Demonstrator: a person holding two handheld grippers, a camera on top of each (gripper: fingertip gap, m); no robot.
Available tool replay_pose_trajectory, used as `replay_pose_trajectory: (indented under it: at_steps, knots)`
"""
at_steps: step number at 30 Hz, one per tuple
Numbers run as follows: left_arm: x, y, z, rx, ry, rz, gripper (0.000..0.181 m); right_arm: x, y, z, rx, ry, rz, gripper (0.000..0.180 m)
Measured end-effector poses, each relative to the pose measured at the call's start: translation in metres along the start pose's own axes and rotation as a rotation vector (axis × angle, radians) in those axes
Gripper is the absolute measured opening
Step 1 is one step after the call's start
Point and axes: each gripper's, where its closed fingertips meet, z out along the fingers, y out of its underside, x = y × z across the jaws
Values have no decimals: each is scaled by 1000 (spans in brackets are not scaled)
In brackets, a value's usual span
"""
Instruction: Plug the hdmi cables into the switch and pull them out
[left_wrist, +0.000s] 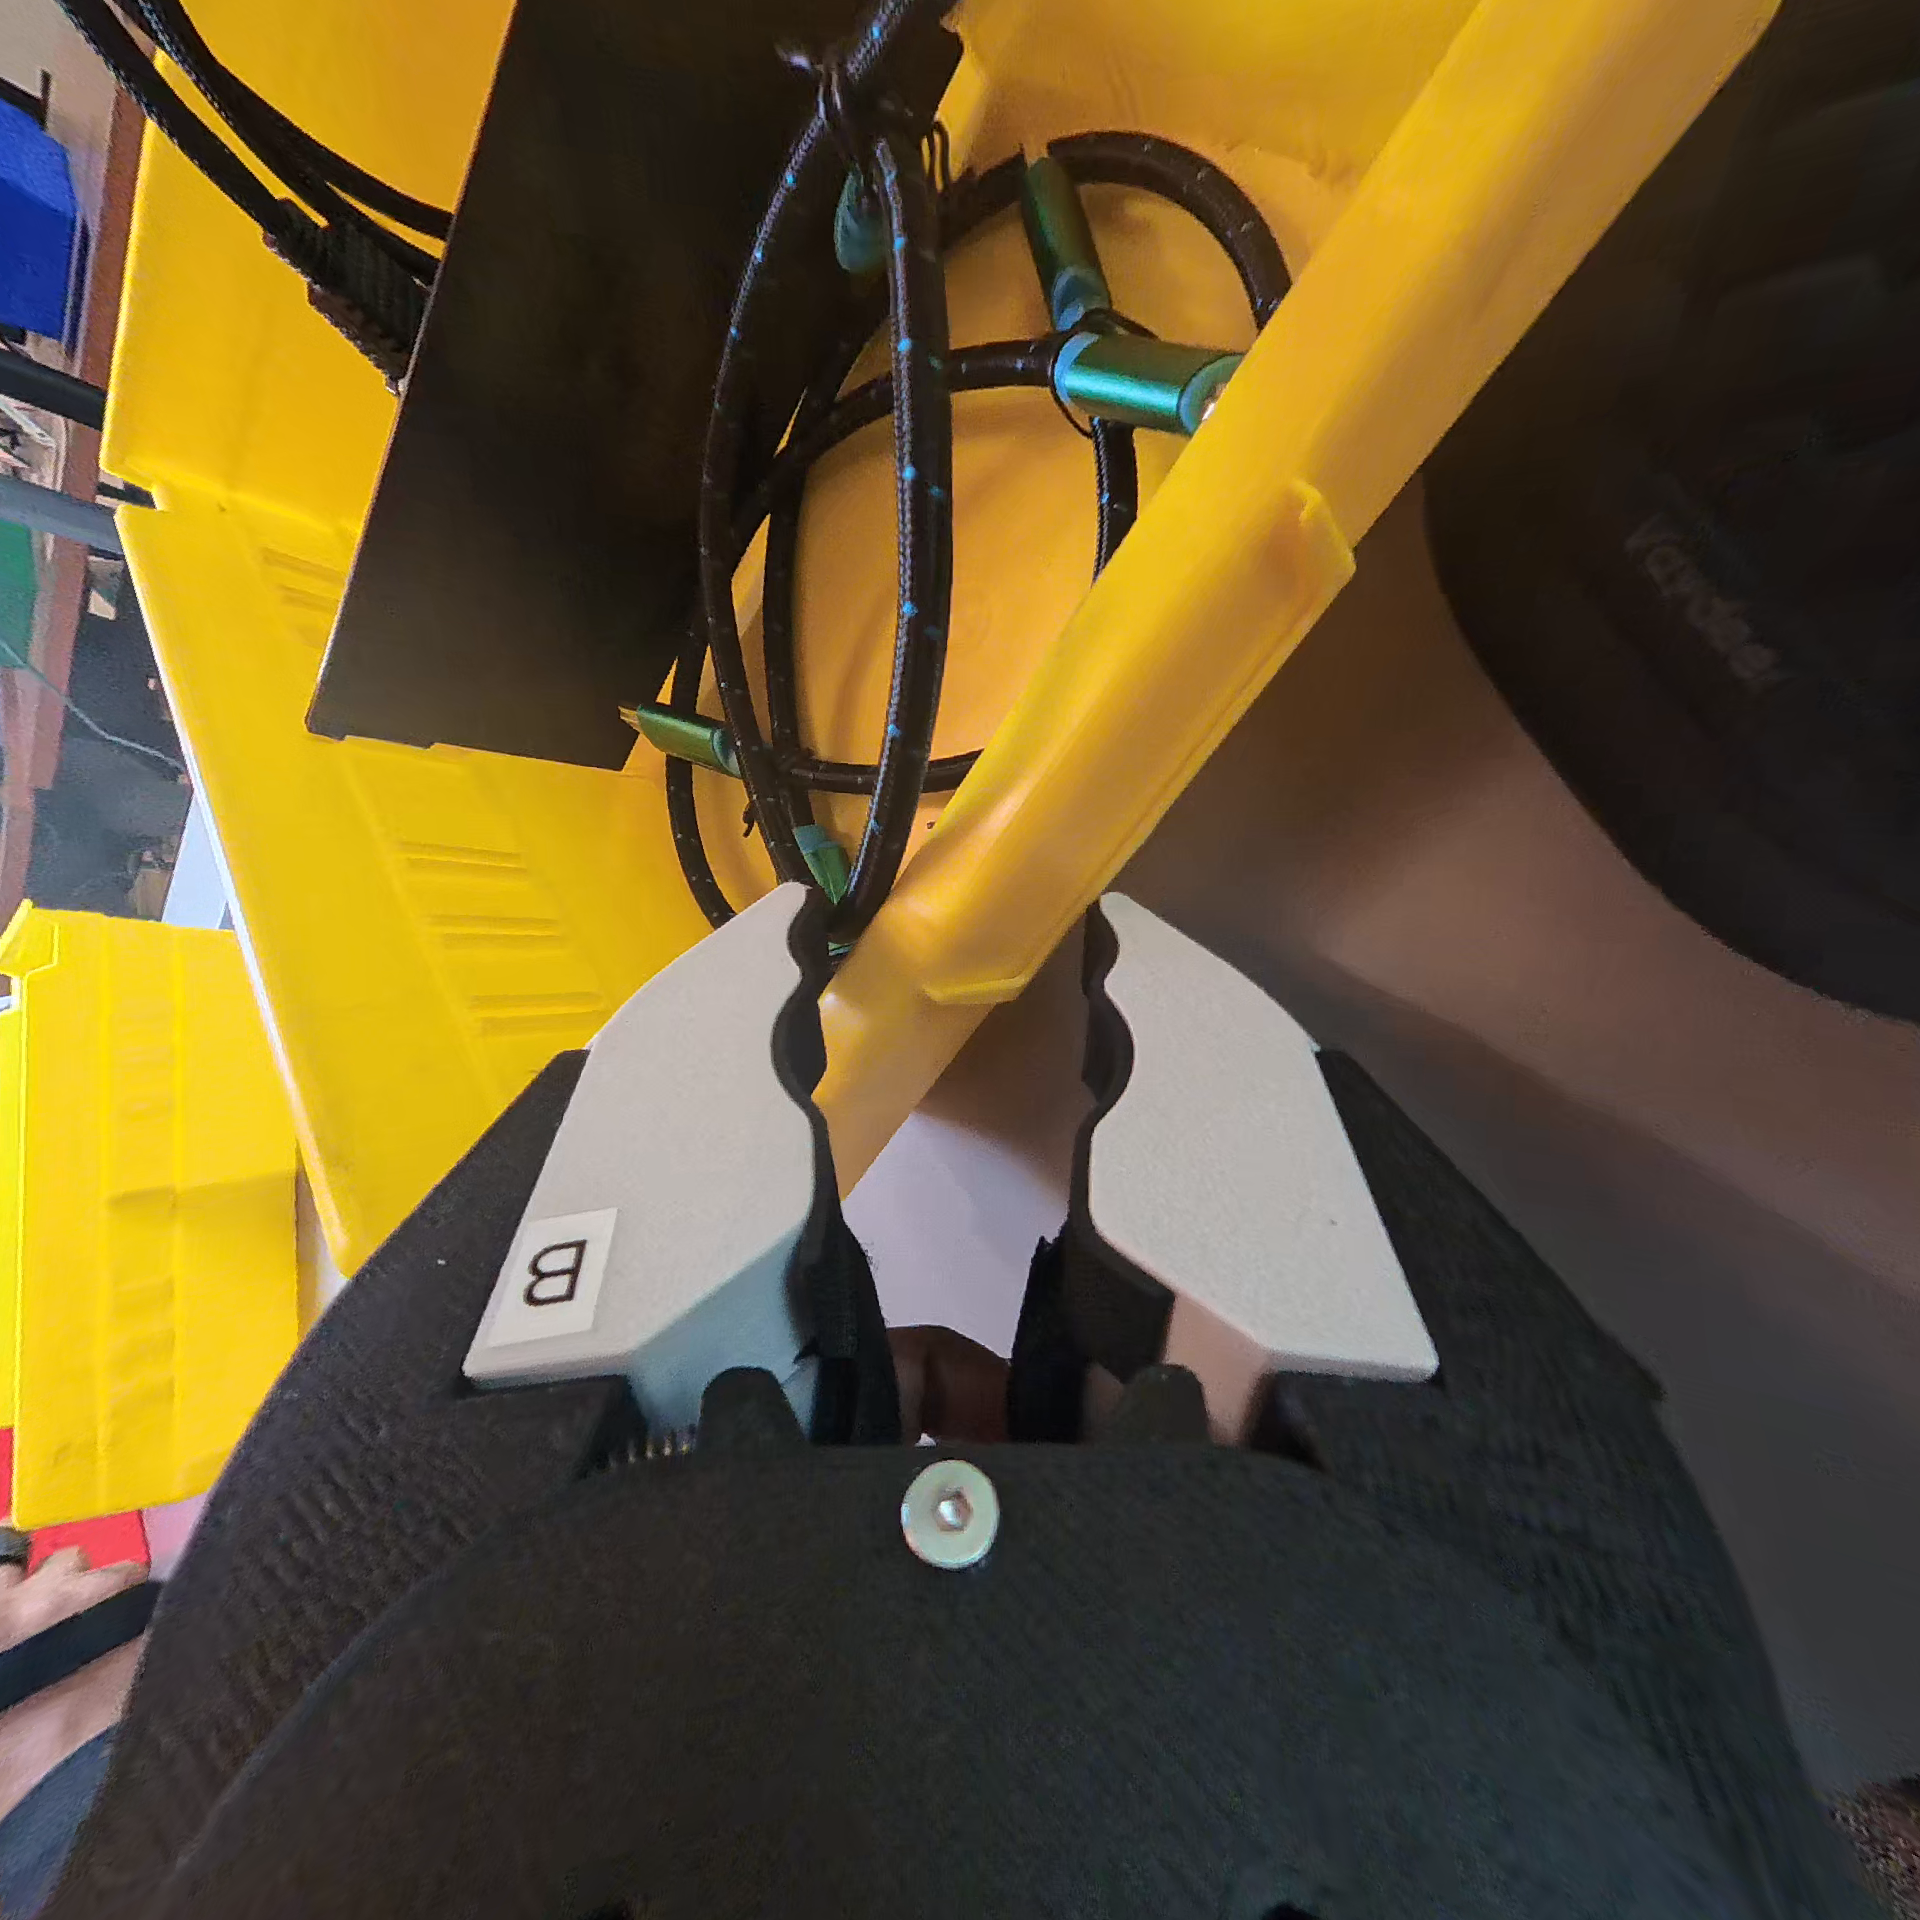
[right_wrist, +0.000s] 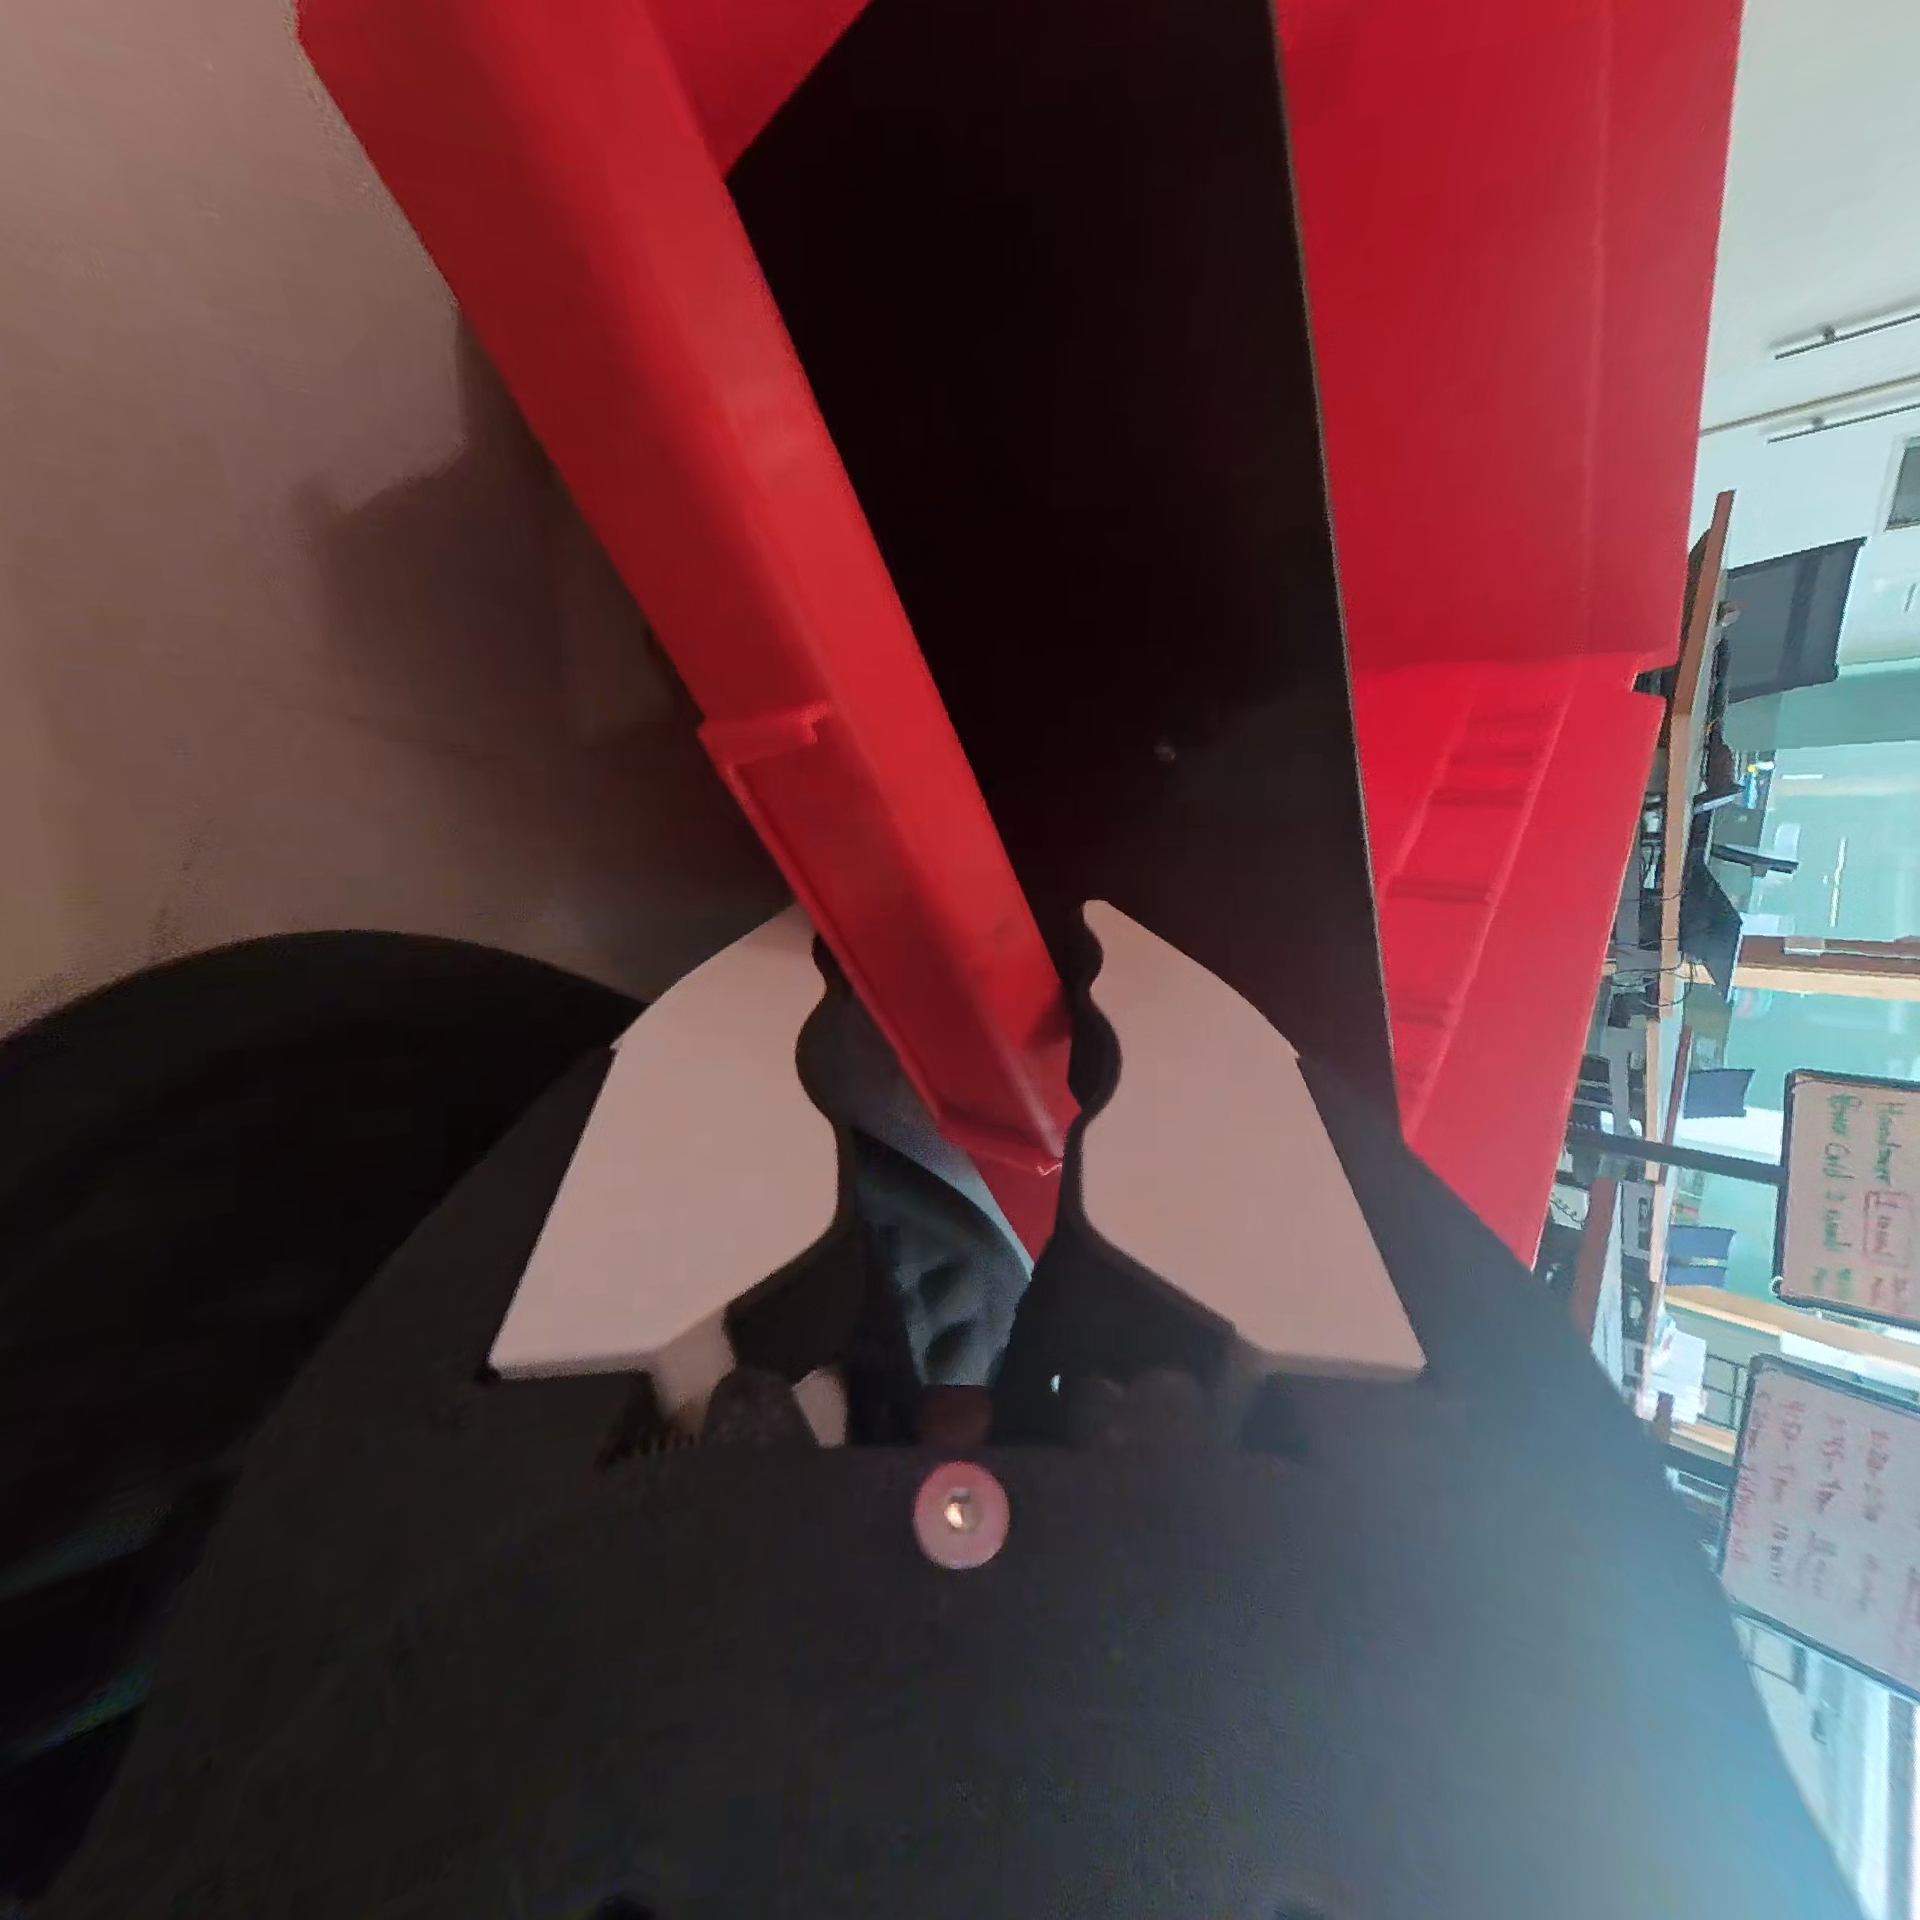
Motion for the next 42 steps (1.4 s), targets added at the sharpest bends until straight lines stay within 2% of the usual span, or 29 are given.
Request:
replay_pose_trajectory:
  at_steps: [3, 5, 7, 9, 12, 14, 15, 17, 19, 20, 21, 23, 25, 28, 30, 32, 34, 36, 39, 42]
  knots:
    - [2, -4, -3, 13, 9, -15, 52, 1, 0, -3, 46, 13, 15, 44]
    - [7, -12, -10, 61, 62, -79, 60, 4, -4, -11, 87, 39, 37, 57]
    - [12, -24, -22, 152, 121, -126, 64, 3, -20, -28, 205, 50, 92, 65]
    - [14, -43, -40, 300, 158, -150, 67, 2, -51, -58, 441, 58, 194, 66]
    - [-14, -79, -81, 639, 58, -248, 73, 4, -111, -133, 1040, 49, 452, 60]
    - [-47, -97, -116, 907, -8, -456, 72, 9, -130, -169, 1359, 12, 637, 59]
    - [-66, -98, -131, 1023, -38, -593, 73, 7, -137, -173, 1425, -32, 690, 65]
    - [-102, -86, -154, 1229, -88, -898, 84, -4, -153, -162, 1442, -138, 755, 83]
    - [-125, -67, -169, 1408, -77, -1152, 125, -24, -171, -150, 1428, -278, 771, 99]
    - [-127, -62, -169, 1424, -29, -1193, 134, -34, -178, -145, 1416, -351, 778, 104]
    - [-128, -57, -163, 1384, -14, -1218, 144, -40, -183, -143, 1406, -398, 801, 111]
    - [-128, -43, -148, 1250, -105, -1188, 145, -43, -187, -144, 1415, -432, 831, 109]
    - [-123, -37, -139, 1164, -184, -1081, 142, -42, -186, -145, 1426, -416, 839, 106]
    - [-112, -39, -126, 1046, -188, -981, 114, -38, -183, -144, 1438, -409, 864, 102]
    - [-97, -53, -120, 1008, -129, -874, 102, -37, -183, -142, 1434, -418, 882, 101]
    - [-67, -72, -110, 945, 6, -705, 91, -36, -182, -142, 1436, -420, 888, 100]
    - [-32, -79, -90, 785, 121, -538, 88, -36, -182, -142, 1440, -418, 887, 99]
    - [-9, -77, -68, 617, 166, -407, 87, -36, -181, -142, 1441, -419, 887, 97]
    - [21, -74, -45, 465, 265, -290, 78, -35, -180, -141, 1440, -419, 896, 95]
    - [26, -74, -32, 402, 264, -250, 71, -34, -180, -141, 1443, -422, 903, 94]
